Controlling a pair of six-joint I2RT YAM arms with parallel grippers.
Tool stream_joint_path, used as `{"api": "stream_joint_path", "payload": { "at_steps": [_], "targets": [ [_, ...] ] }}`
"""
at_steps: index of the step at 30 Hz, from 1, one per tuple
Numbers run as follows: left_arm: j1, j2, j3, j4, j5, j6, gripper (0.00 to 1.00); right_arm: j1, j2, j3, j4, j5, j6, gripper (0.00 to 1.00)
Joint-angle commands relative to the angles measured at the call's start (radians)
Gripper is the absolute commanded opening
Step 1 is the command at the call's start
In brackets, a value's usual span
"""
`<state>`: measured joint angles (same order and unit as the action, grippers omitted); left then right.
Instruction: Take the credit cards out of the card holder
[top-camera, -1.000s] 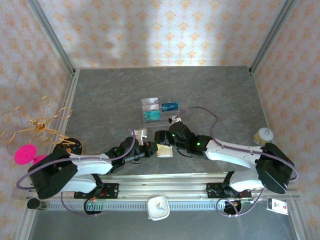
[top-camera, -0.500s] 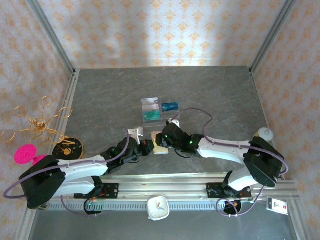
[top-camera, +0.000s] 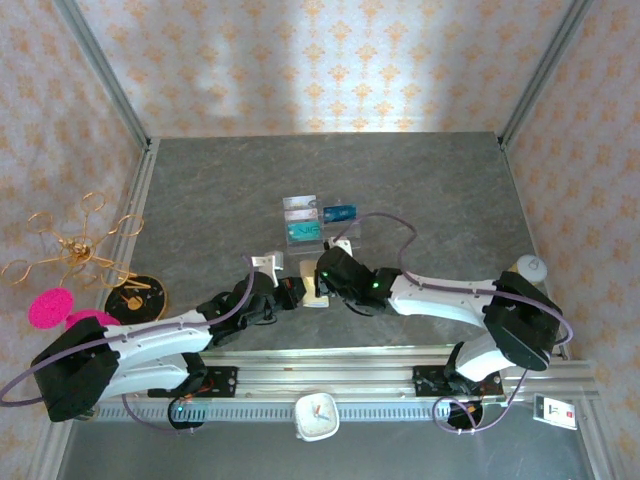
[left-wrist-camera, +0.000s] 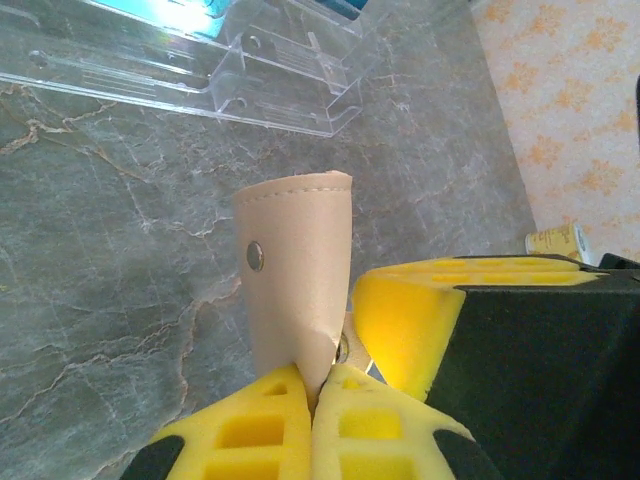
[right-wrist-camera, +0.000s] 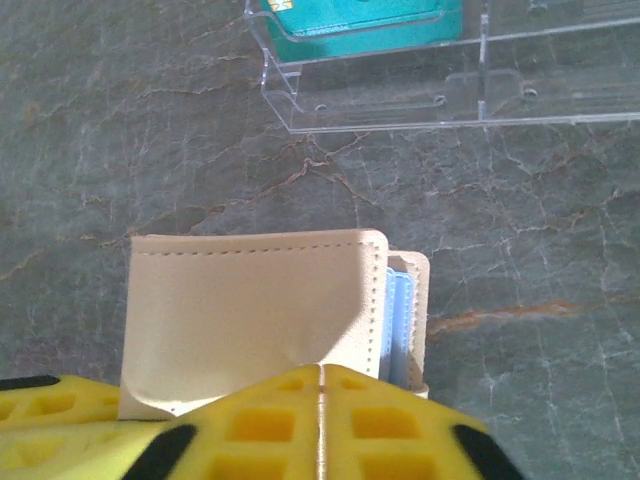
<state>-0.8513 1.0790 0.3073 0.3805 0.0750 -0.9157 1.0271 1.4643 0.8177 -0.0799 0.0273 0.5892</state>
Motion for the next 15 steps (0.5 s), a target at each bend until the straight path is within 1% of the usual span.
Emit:
{"api": "stream_joint_path", "payload": {
  "at_steps": [1,10,13,14,15],
  "targets": [
    [-0.003,-0.03,0.037,0.056,-0.027,0.005,0.0,-0.002,-0.006,-0.017,-0.082,0.076,-0.011,0.0],
    [-0.003,-0.037,0.013,0.054,-0.013,-0.003,0.0,-0.001,-0.061,-0.098,-0.081,0.157,0.024,0.0],
    [-0.003,-0.036,0.013,0.049,-0.008,-0.005,0.0,-0.001,-0.097,-0.101,-0.06,0.12,0.005,0.0],
    [-0.003,-0.037,0.012,0.049,-0.007,-0.005,0.0,-0.002,-0.125,-0.107,-0.025,0.084,-0.011,0.08],
    [-0.004,-0.04,0.012,0.05,-0.009,-0.005,0.0,-0.001,-0.15,-0.112,0.001,0.056,-0.018,0.19]
  ]
}}
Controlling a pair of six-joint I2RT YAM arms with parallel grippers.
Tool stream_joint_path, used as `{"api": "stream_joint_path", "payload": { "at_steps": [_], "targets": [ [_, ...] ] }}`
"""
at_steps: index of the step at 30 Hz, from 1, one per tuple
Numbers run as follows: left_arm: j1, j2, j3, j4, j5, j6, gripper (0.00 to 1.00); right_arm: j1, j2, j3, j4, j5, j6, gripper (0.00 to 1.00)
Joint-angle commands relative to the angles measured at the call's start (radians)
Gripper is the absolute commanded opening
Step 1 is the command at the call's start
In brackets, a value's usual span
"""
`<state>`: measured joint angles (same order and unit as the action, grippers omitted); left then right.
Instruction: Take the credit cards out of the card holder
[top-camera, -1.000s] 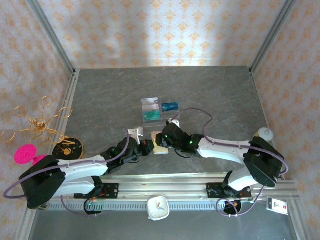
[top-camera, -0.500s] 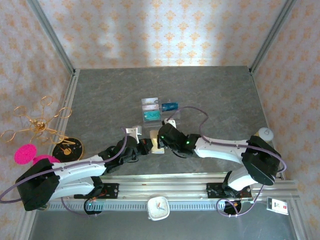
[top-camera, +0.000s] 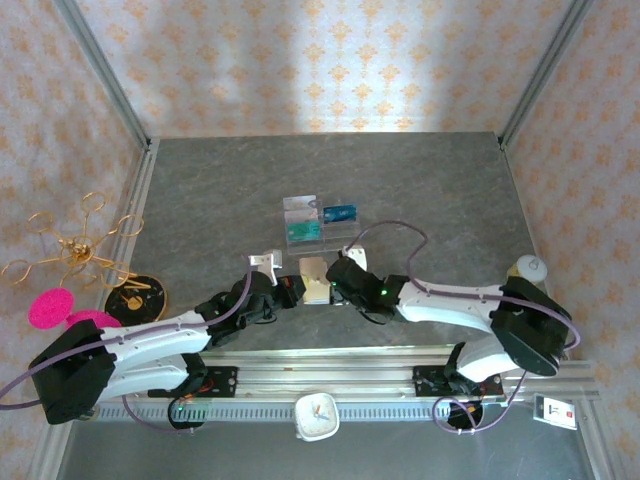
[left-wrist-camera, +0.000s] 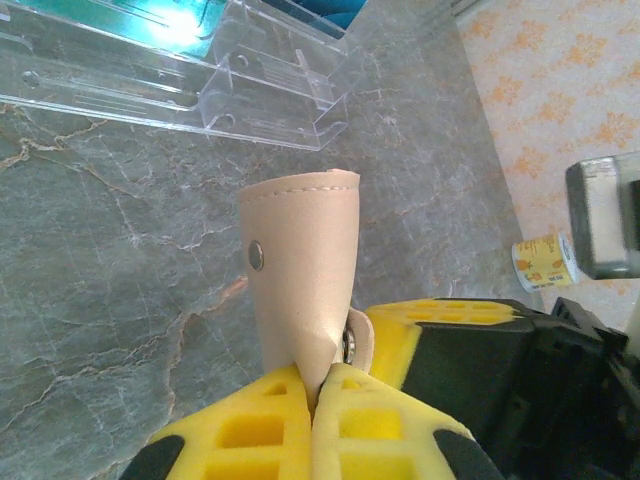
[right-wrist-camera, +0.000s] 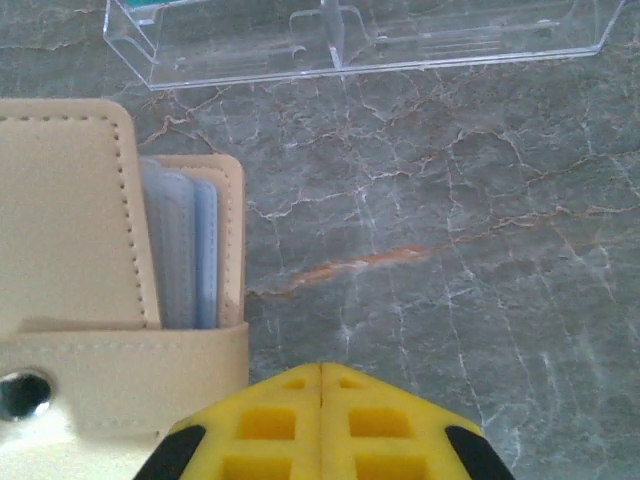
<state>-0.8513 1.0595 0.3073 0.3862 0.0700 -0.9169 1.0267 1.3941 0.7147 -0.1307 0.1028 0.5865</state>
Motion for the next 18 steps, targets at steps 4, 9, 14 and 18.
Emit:
{"api": "stream_joint_path", "payload": {
  "at_steps": [4,9,14,18],
  "targets": [
    [-0.003,-0.03,0.016,0.042,-0.017,-0.007,0.0,-0.001,-0.122,0.012,0.095,-0.046,0.008,0.48],
    [-0.004,-0.029,0.022,0.054,-0.019,-0.008,0.0,-0.001,-0.037,0.087,0.053,-0.086,0.043,0.5],
    [-0.005,-0.032,0.023,0.063,-0.022,-0.017,0.0,0.001,0.005,0.112,0.043,-0.08,0.061,0.5],
    [-0.005,-0.044,0.021,0.071,-0.032,-0.026,0.0,0.001,0.049,0.137,-0.012,-0.066,0.049,0.5]
  ]
}}
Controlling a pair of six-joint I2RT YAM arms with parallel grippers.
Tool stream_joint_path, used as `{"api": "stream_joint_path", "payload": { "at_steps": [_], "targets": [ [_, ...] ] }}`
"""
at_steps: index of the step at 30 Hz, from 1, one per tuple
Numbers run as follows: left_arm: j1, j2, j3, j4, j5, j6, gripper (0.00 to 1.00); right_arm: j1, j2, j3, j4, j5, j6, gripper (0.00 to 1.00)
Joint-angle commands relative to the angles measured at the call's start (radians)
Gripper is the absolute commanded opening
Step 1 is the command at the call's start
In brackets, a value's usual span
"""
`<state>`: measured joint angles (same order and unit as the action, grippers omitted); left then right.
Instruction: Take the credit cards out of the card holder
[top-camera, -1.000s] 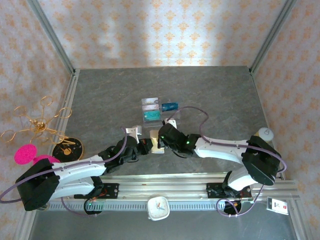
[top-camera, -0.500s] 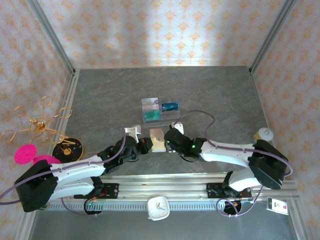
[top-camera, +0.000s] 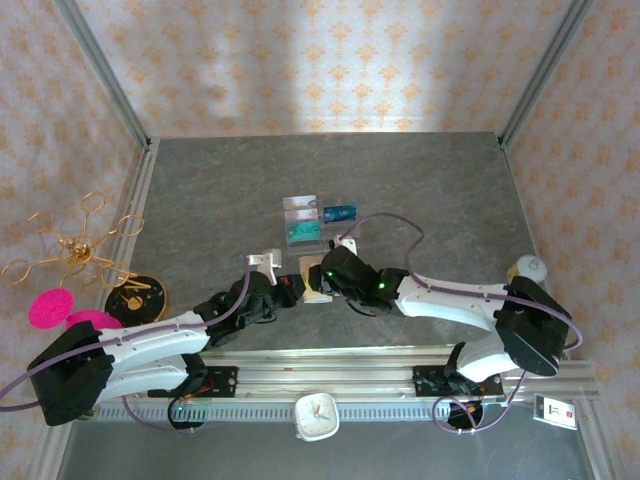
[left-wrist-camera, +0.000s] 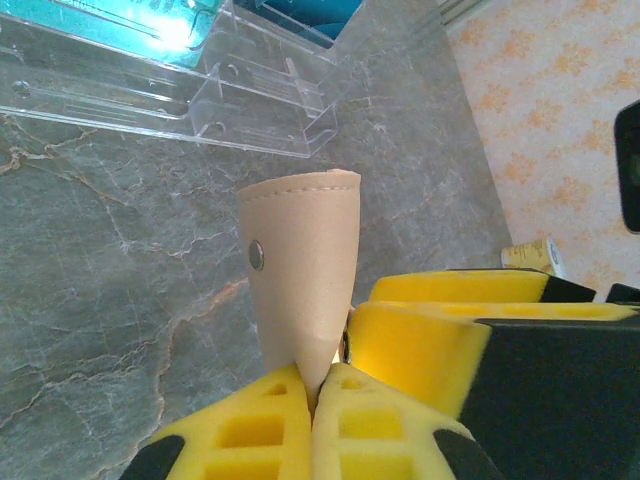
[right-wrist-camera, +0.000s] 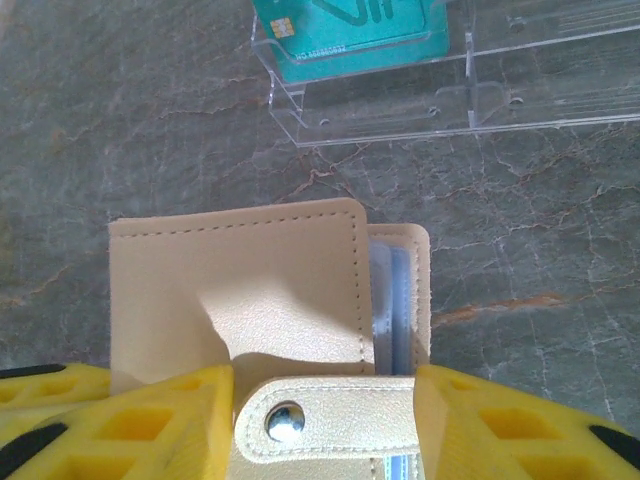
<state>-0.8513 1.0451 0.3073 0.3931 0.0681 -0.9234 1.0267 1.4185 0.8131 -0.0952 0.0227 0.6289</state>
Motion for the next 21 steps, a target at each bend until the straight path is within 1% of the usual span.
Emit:
{"api": "stream_joint_path", "payload": {
  "at_steps": [1,3,7,12,13,19,21],
  "targets": [
    [-0.005,-0.034,0.021,0.068,-0.033,-0.021,0.0,0.001,0.035,0.039,-0.056,0.016,0.005,0.49],
    [-0.004,-0.041,0.021,0.07,-0.038,-0.02,0.0,0.0,0.055,0.037,-0.074,0.027,0.0,0.46],
    [-0.005,-0.06,0.021,0.056,-0.048,-0.014,0.0,0.0,0.059,0.028,-0.09,0.07,-0.005,0.24],
    [-0.005,-0.035,0.031,0.068,-0.015,-0.017,0.0,0.0,0.064,0.034,-0.087,0.096,-0.024,0.02],
    [-0.004,-0.031,0.029,0.069,-0.01,-0.021,0.0,0.0,0.063,0.03,-0.084,0.106,-0.026,0.0],
    [-0.005,-0.045,0.012,0.05,-0.008,-0.035,0.0,-0.001,0.027,-0.026,-0.098,0.19,-0.015,0.0],
    [-0.004,-0.047,0.0,0.052,-0.004,-0.039,0.0,-0.009,0.015,-0.055,-0.105,0.2,-0.009,0.0]
  ]
}}
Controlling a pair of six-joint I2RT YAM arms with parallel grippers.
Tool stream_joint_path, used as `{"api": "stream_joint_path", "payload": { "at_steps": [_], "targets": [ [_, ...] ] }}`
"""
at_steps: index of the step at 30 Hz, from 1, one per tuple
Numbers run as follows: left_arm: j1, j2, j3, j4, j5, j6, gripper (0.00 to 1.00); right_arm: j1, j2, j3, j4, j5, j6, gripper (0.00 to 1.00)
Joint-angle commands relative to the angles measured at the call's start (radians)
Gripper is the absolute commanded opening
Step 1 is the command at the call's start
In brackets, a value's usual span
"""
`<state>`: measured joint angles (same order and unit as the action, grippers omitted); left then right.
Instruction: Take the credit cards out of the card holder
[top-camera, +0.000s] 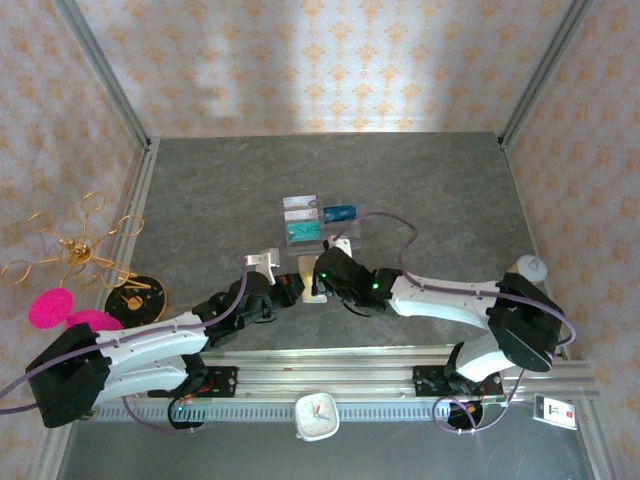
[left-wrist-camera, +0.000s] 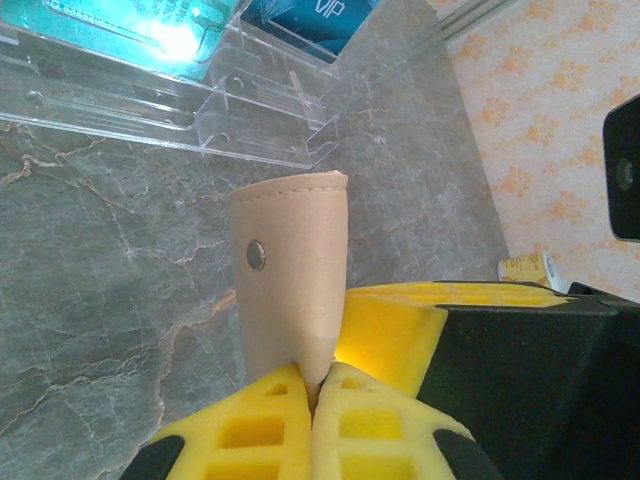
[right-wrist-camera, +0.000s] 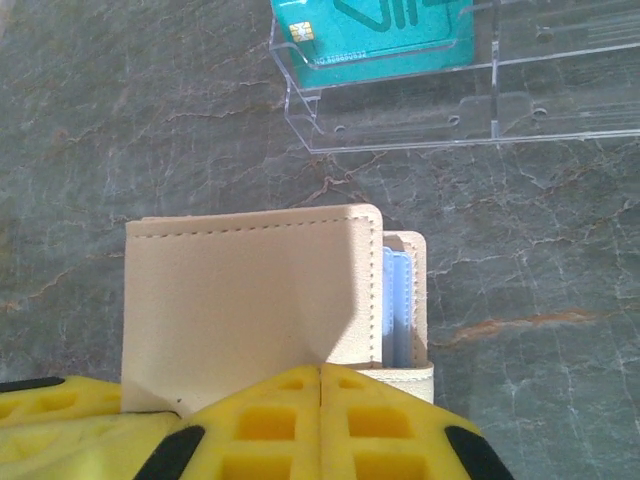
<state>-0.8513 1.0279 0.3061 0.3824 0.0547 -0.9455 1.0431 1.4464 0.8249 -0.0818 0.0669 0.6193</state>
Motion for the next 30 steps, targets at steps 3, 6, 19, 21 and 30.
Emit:
{"api": "stream_joint_path", "payload": {
  "at_steps": [3,6,19,21,30],
  "targets": [
    [-0.005,-0.015,-0.017,0.087,0.031,-0.021,0.0,-0.036,-0.034,-0.114,-0.107,0.152,0.017,0.0],
    [-0.004,0.02,-0.033,0.129,0.059,-0.031,0.0,-0.041,-0.056,-0.144,-0.095,0.149,0.03,0.0],
    [0.003,0.264,-0.026,0.213,0.17,-0.062,0.19,-0.045,-0.178,-0.212,-0.021,0.022,0.042,0.0],
    [0.005,0.275,-0.022,0.186,0.162,-0.068,0.39,-0.045,-0.189,-0.212,-0.028,0.01,0.048,0.0],
    [0.051,0.001,-0.061,-0.04,0.008,-0.045,0.58,-0.001,-0.211,-0.091,-0.03,-0.062,0.054,0.0]
  ]
}}
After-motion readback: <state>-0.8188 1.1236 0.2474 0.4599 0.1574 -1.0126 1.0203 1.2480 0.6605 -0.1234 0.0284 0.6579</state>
